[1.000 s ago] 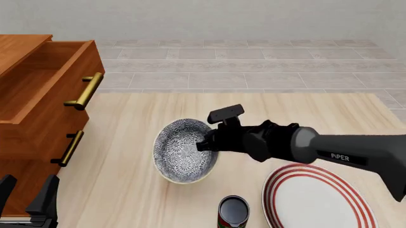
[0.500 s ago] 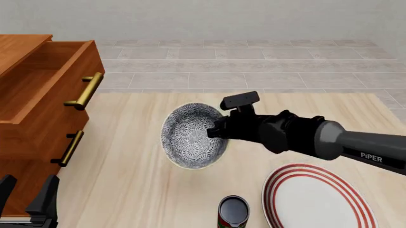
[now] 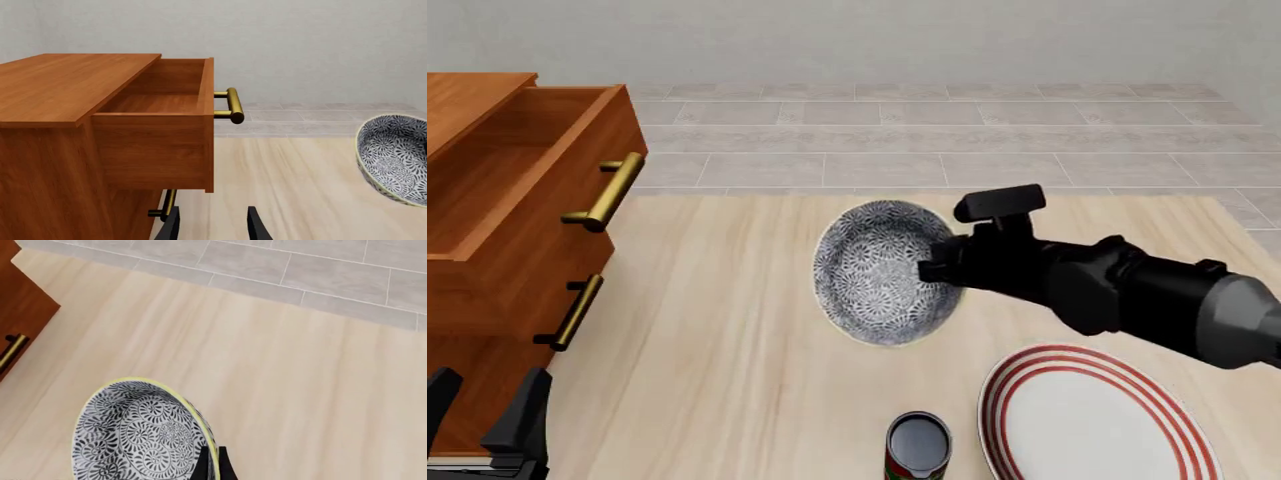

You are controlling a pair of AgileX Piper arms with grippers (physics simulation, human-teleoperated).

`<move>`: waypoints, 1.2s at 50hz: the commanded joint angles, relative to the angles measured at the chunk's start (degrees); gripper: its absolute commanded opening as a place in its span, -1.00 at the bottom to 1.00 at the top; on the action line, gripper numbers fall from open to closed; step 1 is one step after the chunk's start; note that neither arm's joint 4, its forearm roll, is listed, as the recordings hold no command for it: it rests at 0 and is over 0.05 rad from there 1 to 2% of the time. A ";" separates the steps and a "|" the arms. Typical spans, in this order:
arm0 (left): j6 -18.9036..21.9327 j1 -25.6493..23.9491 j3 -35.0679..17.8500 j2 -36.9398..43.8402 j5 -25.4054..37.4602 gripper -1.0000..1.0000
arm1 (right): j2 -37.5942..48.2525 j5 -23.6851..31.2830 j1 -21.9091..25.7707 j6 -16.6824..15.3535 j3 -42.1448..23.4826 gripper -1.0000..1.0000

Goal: Put the bowl on the plate.

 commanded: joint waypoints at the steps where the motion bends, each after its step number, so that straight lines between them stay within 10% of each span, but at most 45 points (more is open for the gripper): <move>1: 0.00 0.00 0.00 0.00 0.00 1.00 | -6.12 0.62 -2.50 0.19 4.10 -1.00; 60: 0.00 0.00 0.00 0.00 0.00 1.00 | -30.92 14.98 -16.76 0.00 17.93 -1.00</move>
